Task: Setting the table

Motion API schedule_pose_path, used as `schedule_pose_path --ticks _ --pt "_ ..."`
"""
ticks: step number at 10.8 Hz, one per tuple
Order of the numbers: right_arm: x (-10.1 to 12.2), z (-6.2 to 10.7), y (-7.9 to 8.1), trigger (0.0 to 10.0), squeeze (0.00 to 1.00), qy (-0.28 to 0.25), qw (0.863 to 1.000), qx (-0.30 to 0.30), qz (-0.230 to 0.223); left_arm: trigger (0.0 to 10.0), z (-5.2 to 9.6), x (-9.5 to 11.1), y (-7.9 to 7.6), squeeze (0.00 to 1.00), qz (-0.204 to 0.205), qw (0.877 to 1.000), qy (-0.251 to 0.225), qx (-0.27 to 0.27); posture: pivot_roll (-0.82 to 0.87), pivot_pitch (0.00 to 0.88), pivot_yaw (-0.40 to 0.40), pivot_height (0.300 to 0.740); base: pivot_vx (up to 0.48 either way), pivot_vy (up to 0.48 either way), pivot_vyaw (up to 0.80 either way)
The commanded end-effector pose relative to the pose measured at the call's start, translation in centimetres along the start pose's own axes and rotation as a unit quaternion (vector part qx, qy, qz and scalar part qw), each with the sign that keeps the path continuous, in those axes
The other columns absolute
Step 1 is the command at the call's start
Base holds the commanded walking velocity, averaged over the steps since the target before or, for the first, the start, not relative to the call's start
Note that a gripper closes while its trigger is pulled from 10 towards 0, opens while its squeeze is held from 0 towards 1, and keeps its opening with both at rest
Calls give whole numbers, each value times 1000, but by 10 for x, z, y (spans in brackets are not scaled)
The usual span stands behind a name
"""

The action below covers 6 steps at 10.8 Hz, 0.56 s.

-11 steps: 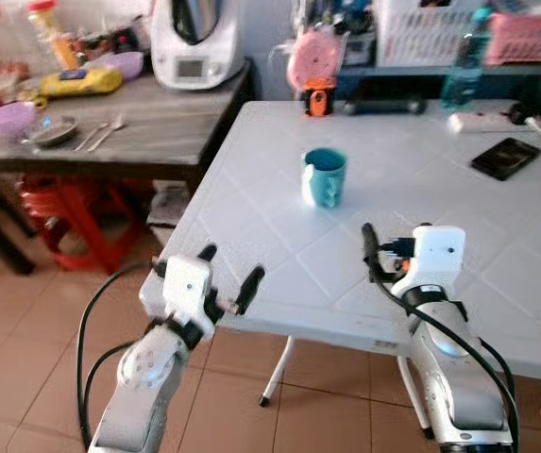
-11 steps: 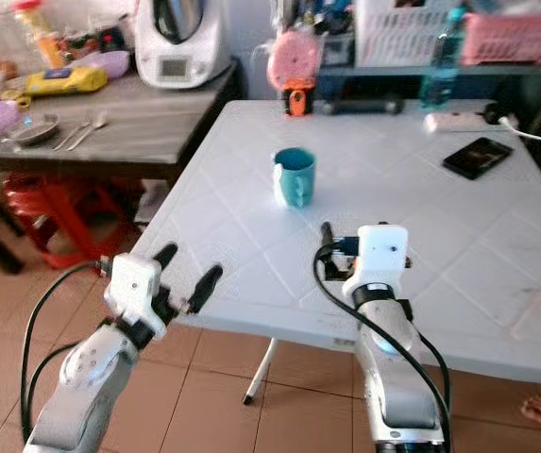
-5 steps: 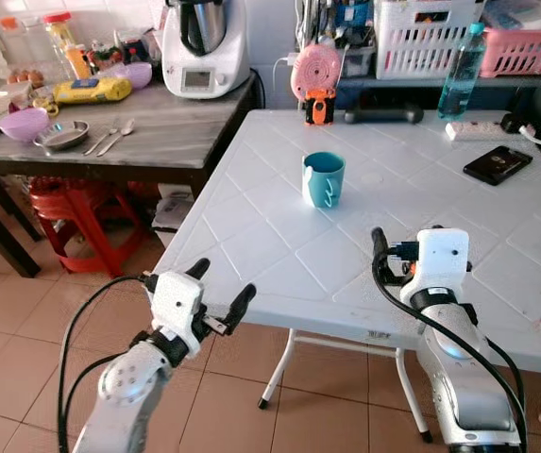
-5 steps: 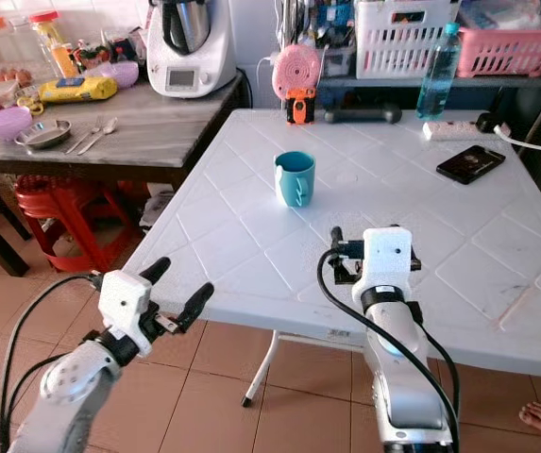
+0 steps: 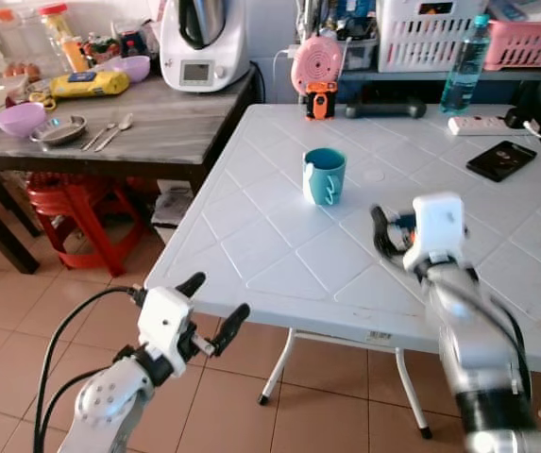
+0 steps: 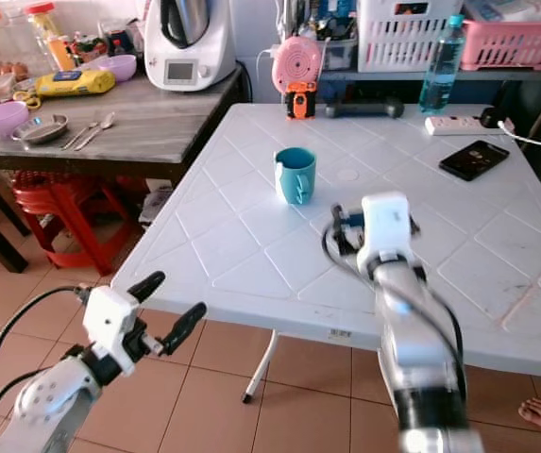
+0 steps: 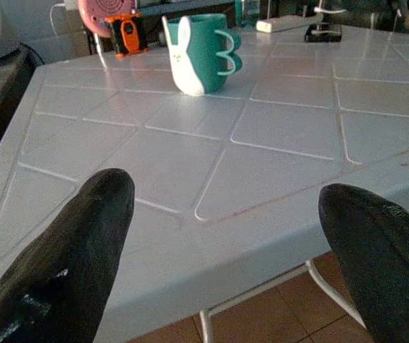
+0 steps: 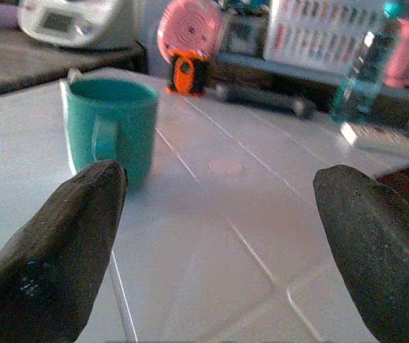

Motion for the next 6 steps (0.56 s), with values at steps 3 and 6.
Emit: schedule_pose_path --ticks 3,6 --pt "12 -22 -1 10000 0 -19 999 26 -8 10000 9 3 -1 0 9 1000 -1 27 14 40 77 740 0 0 0" --pt "11 -2 5 10000 0 -40 998 1 -39 10000 0 12 7 0 -10 997 -18 74 17 20 81 740 0 0 0"
Point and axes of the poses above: a point about 5 cm out from each wrist's last joint towards the gripper, its own z axis pointing back from the gripper into the wrist, its own x axis along the axis of the wrist's last joint, y = z × x, the point moved 2 cm from there along -z, pointing out of the wrist towards the gripper, and after that the axes turned 13 degrees about z, right-handed, at the moved point
